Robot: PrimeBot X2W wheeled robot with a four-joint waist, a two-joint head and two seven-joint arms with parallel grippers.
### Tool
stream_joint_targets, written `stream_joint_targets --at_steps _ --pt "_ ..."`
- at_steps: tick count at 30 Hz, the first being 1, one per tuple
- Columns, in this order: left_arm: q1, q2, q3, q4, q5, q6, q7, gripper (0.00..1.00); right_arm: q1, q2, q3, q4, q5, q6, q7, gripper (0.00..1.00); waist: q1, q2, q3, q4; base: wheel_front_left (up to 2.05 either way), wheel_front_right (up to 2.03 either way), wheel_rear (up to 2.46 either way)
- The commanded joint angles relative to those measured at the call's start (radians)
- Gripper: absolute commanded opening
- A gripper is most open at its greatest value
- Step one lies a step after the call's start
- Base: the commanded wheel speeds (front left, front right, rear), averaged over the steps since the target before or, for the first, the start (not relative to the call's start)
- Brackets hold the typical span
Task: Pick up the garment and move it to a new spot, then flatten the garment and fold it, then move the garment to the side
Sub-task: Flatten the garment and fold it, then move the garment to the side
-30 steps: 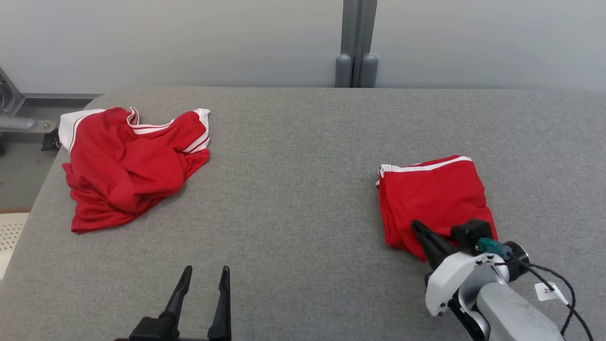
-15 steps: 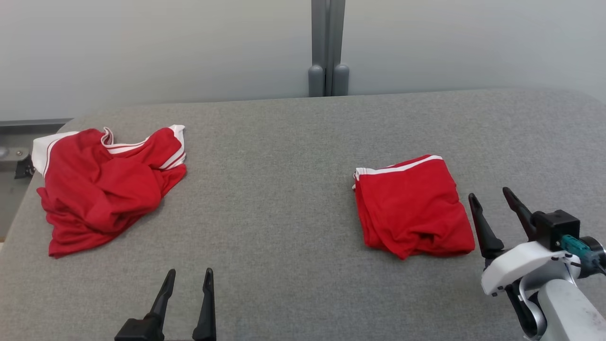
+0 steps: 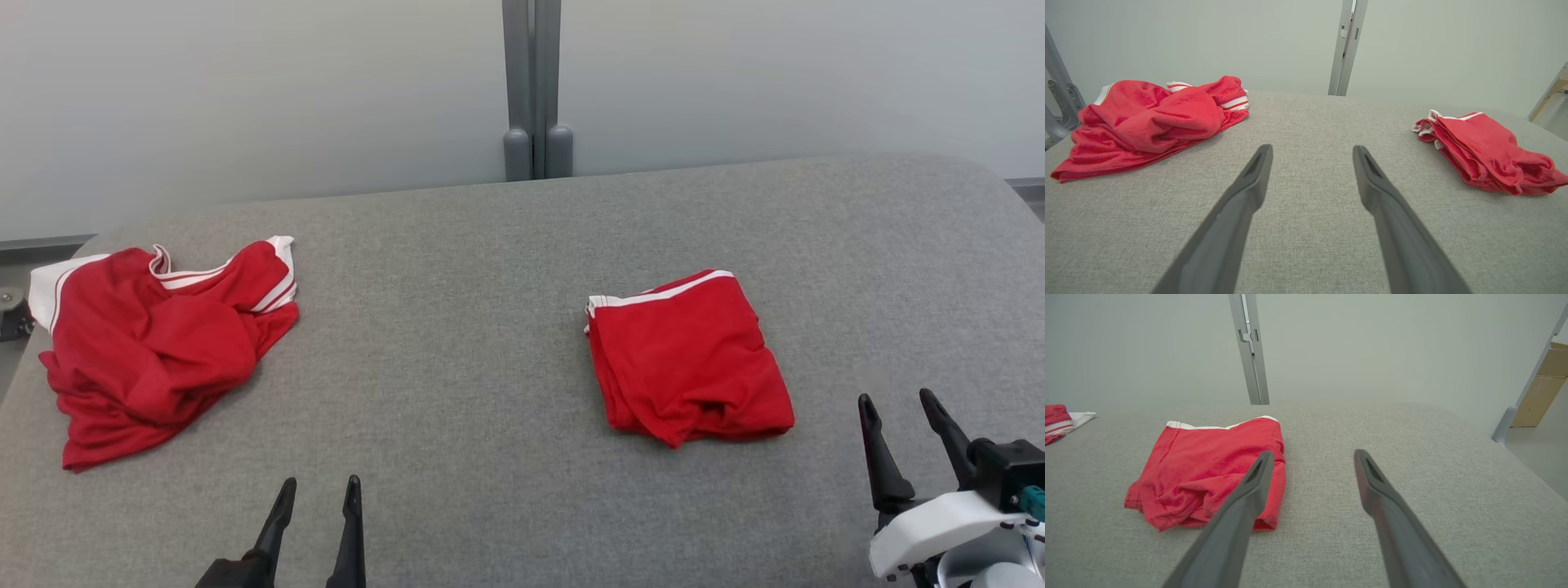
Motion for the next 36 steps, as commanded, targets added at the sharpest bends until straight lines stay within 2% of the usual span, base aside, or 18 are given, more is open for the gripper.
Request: stream_joint_targets --at_steps 1,7,12,16,18,24,31,33,36 --pt "0.01 0.003 0.004 -0.001 0.004 -0.002 0.0 1.0 0.014 0.0 -0.002 -0.003 -0.009 -0.001 -0.003 1.0 0.0 0.0 0.001 -0.004 0.0 0.0 0.0" --pt "0.002 0.003 0.002 0.002 0.01 -0.006 0.0 1.0 0.01 0.005 -0.002 0.008 -0.019 -0.001 -0.003 1.0 0.0 0.0 0.005 -0.007 0.0 0.0 0.0" --pt "-0.009 0.003 -0.008 0.004 0.007 -0.007 0.0 1.0 -0.045 0.015 0.022 0.072 0.053 -0.001 0.008 1.0 0.0 0.0 0.023 0.0 0.0 0.0 0.0" --pt "-0.03 0.003 -0.033 0.007 0.004 -0.007 0.0 1.0 -0.159 -0.018 0.075 0.138 0.132 -0.002 0.154 1.0 0.0 0.0 0.064 0.013 0.0 0.0 0.0" --pt "-0.057 0.003 -0.049 0.007 -0.001 -0.005 0.0 1.0 -0.236 -0.029 0.093 0.165 0.163 -0.001 0.261 1.0 0.0 0.0 0.104 0.029 0.0 0.0 0.0" --pt "-0.115 0.003 -0.103 0.012 -0.029 0.012 0.0 1.0 -0.406 -0.031 0.071 0.265 0.216 -0.001 0.486 1.0 0.0 0.0 0.204 0.087 0.0 0.0 0.0" --pt "-0.151 0.003 -0.147 0.015 -0.043 0.027 0.0 1.0 -0.491 -0.007 0.072 0.389 0.269 -0.001 0.581 1.0 0.0 0.0 0.249 0.123 0.0 0.0 0.0" --pt "-0.16 0.003 -0.154 0.014 -0.045 0.032 0.0 1.0 -0.505 0.012 0.058 0.414 0.284 -0.001 0.568 0.0 0.0 0.0 0.252 0.118 0.0 0.0 0.0" --pt "-0.166 0.003 -0.153 0.005 -0.047 0.036 0.0 1.0 -0.523 0.037 0.051 0.421 0.326 -0.001 0.552 0.0 0.0 0.0 0.26 0.082 0.0 0.0 0.0"
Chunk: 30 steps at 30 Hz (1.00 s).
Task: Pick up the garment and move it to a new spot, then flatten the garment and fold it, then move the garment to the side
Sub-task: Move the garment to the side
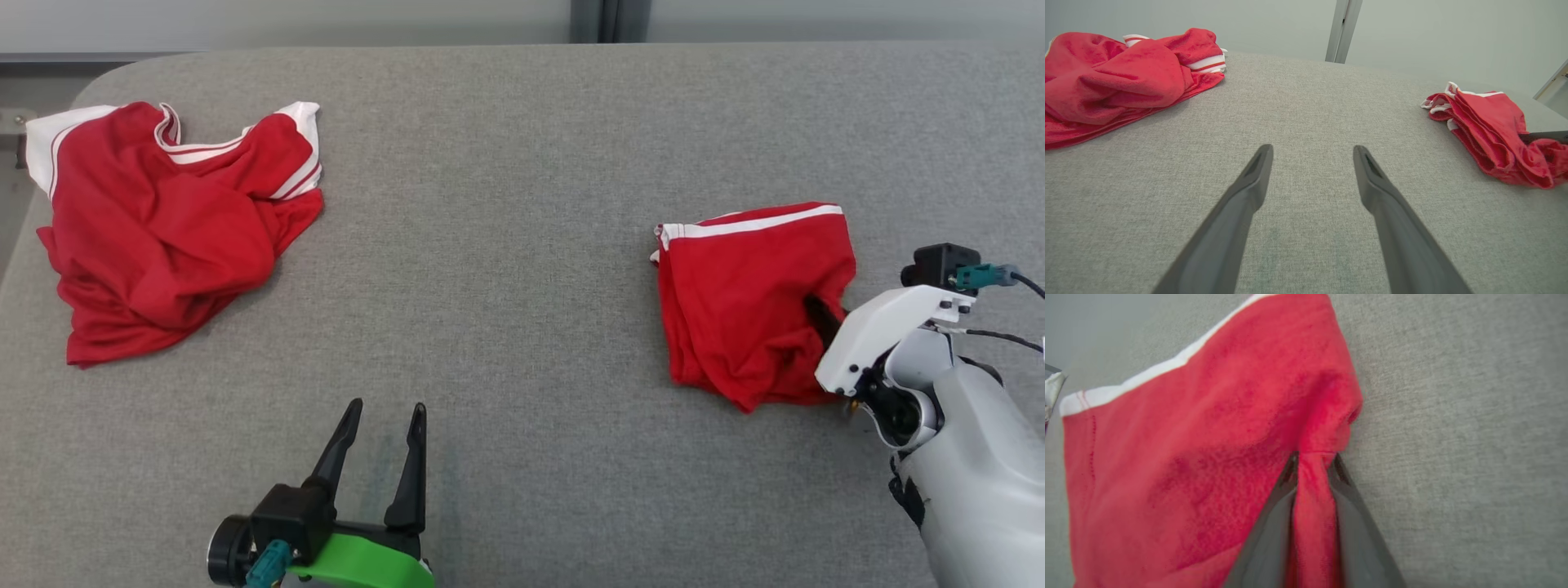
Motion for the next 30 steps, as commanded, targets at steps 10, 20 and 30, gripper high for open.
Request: stream_joint_targets --at_steps 10,20,30 --pt "-0.111 0.003 0.024 -0.032 0.066 -0.032 0.0 1.0 -0.183 -0.098 -0.063 0.064 -0.107 -0.001 -0.134 0.0 0.0 0.0 0.174 -0.227 0.0 0.0 0.0" --pt "-0.196 0.004 0.012 -0.05 0.111 -0.059 0.0 1.0 -0.396 -0.259 -0.219 0.24 -0.296 -0.001 -0.227 0.0 0.0 0.0 0.316 -0.206 0.0 0.0 0.0" --pt "-0.099 0.003 0.083 -0.091 0.107 -0.039 0.0 1.0 -0.49 -0.359 -0.434 0.349 -0.624 -0.001 -0.354 1.0 0.0 0.0 0.292 -0.154 0.0 0.0 0.0"
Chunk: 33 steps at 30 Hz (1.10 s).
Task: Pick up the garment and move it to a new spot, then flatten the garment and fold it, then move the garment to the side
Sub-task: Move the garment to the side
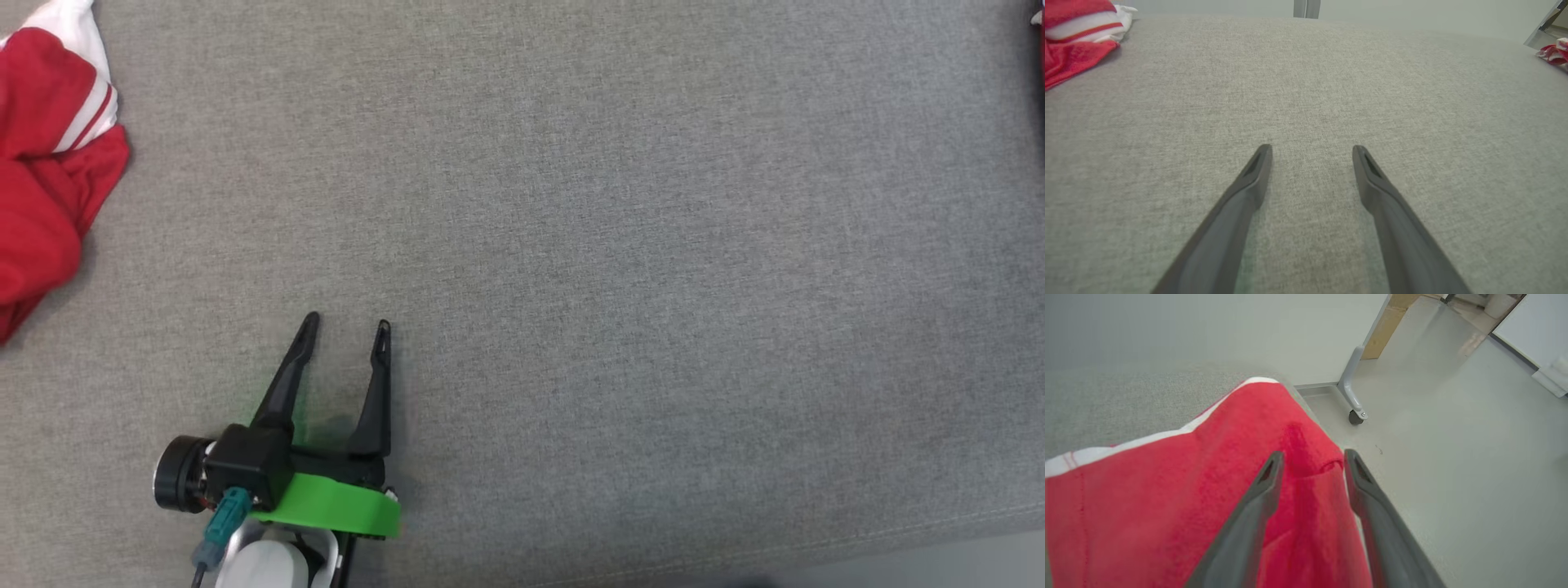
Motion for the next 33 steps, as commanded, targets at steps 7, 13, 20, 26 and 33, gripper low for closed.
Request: stream_joint_targets --at_steps 7,13,20,26,33 --pt "0.021 0.004 0.012 -0.008 -0.029 0.004 0.0 1.0 0.057 0.107 -0.062 -0.108 -0.187 -0.002 -0.173 1.0 -0.0001 0.0 -0.116 -0.003 0.0 0.0 0.0" --pt "0.057 0.004 0.015 0.007 -0.08 0.025 0.0 1.0 0.199 0.216 0.009 -0.283 -0.136 -0.002 -0.213 1.0 -0.0001 0.0 -0.251 -0.002 0.0 0.0 0.0" --pt "0.125 0.004 0.032 0.034 -0.094 0.027 0.0 1.0 0.528 0.279 0.153 -0.67 0.019 -0.002 -0.212 1.0 -0.0001 0.0 -0.396 0.007 0.0 0.0 0.0" --pt "0.178 0.004 0.062 0.044 -0.09 0.021 0.0 1.0 0.818 0.37 0.23 -0.876 0.058 -0.002 -0.213 1.0 -0.0001 0.0 -0.487 0.01 0.0 0.0 0.0" --pt "0.217 0.004 0.086 0.042 -0.073 0.014 0.0 1.0 1.03 0.463 0.293 -0.933 0.071 -0.002 -0.213 1.0 -0.0001 0.0 -0.533 0.017 0.0 0.0 0.0"
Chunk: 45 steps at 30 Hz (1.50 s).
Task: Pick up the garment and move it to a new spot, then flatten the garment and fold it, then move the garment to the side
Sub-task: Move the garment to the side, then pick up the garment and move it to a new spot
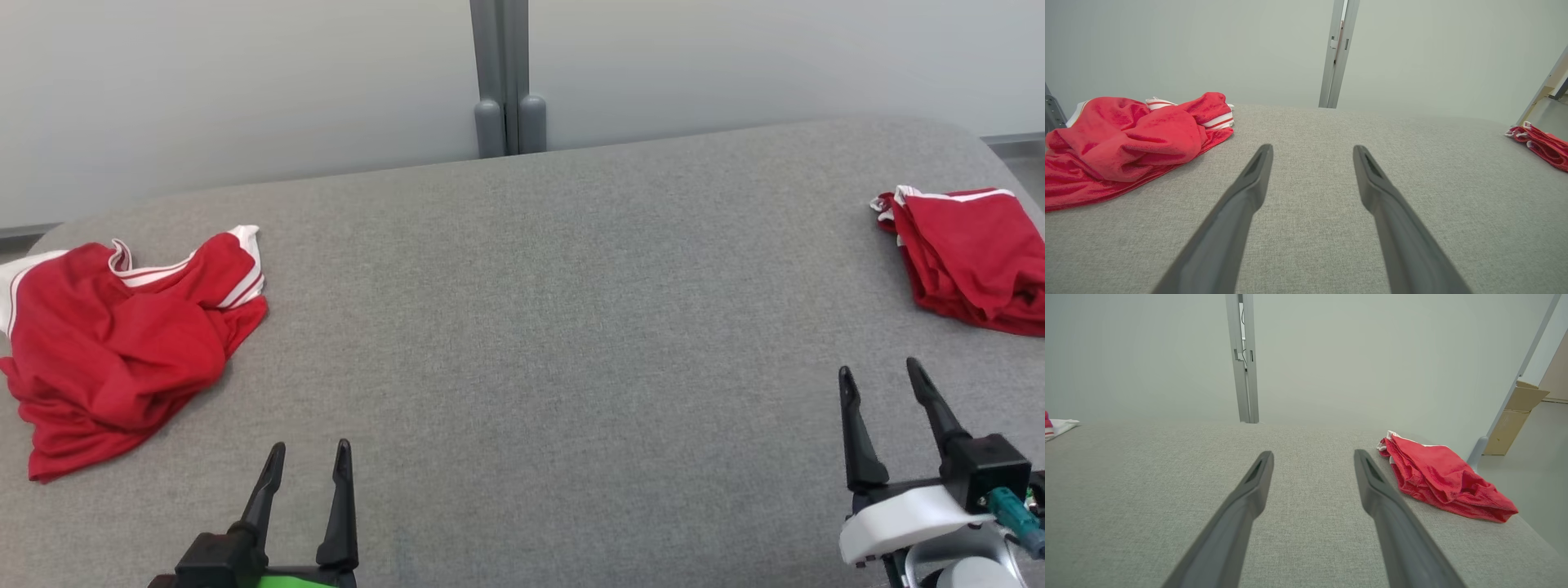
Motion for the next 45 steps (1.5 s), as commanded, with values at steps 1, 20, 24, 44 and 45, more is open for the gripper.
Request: stream_joint_targets --at_steps 1,20,24,44,45 --pt "0.018 0.004 0.007 -0.001 0.006 -0.002 0.0 1.0 0.025 0.008 0.014 -0.006 0.01 -0.002 -0.003 1.0 0.0 0.0 -0.037 0.008 0.0 0.0 0.0" --pt "0.015 0.004 0.01 0.02 0.007 0.01 0.0 1.0 0.073 0.033 0.021 0.01 0.004 -0.002 -0.003 1.0 0.0 0.0 -0.039 0.066 0.0 0.0 0.0" --pt "0.011 0.004 0.006 0.027 0.012 0.005 0.0 1.0 0.083 0.038 0.035 0.003 0.014 -0.002 -0.003 1.0 0.0 0.0 -0.041 0.119 0.0 0.0 0.0" --pt "0.053 0.004 0.057 0.021 0.03 -0.019 0.0 1.0 0.023 0.054 0.1 0.001 0.053 -0.002 -0.003 1.0 0.0 0.0 -0.004 0.495 0.0 0.0 0.0" --pt "0.039 0.004 0.053 0.018 0.023 -0.019 0.0 1.0 0.018 0.052 0.101 -0.002 0.048 -0.002 -0.003 1.0 0.0 0.0 0.011 0.492 0.0 0.0 0.0"
